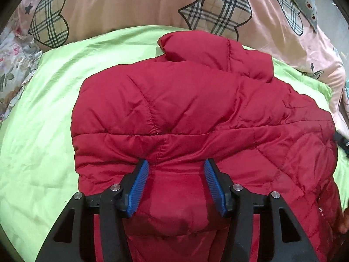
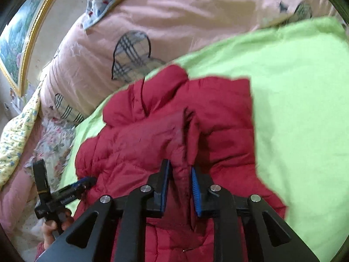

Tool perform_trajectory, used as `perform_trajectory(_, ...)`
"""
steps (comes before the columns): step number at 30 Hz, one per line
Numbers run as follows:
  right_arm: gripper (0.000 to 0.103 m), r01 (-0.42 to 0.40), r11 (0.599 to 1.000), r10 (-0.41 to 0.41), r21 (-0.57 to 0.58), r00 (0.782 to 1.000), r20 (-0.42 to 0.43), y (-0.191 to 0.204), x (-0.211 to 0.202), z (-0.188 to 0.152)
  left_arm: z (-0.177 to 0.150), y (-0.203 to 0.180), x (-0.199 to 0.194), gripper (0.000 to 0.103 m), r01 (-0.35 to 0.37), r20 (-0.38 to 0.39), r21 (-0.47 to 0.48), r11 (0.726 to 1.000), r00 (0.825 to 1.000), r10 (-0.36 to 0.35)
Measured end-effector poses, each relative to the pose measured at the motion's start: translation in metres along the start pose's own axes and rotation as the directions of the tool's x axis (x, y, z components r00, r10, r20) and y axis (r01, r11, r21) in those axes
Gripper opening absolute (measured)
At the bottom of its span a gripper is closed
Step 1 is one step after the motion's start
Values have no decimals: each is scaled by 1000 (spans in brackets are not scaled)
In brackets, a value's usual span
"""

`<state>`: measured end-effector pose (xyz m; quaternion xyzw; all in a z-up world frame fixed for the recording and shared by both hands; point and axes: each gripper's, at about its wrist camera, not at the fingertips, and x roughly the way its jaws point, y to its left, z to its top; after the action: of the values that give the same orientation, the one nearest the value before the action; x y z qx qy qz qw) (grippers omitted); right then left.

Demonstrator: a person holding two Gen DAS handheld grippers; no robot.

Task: Fold large clothes

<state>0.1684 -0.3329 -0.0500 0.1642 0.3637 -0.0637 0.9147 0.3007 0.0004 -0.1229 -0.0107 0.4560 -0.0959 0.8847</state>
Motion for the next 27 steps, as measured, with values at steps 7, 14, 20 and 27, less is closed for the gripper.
perform_trajectory(7, 40, 17, 979, -13, -202, 1000, 24, 58, -7, -3, 0, -2, 1, 54, -12, -2, -2, 1000, 1000, 12)
perform_trajectory(14, 38, 150, 948, -191, -282, 974, -125, 50, 65, -30, -1, 0, -3, 54, -22, -4, 10, 1000, 1000, 22)
perform_trajectory(20, 38, 164, 954, -201, -251, 971, -130, 33, 71, -35, -3, 2, -40, 54, 28, 87, 28, 999, 996, -31)
perform_trajectory(27, 38, 156, 960, -192, -234, 972, -138, 35, 68, -33, -8, 13, -10, 54, -8, 4, 10, 1000, 1000, 8)
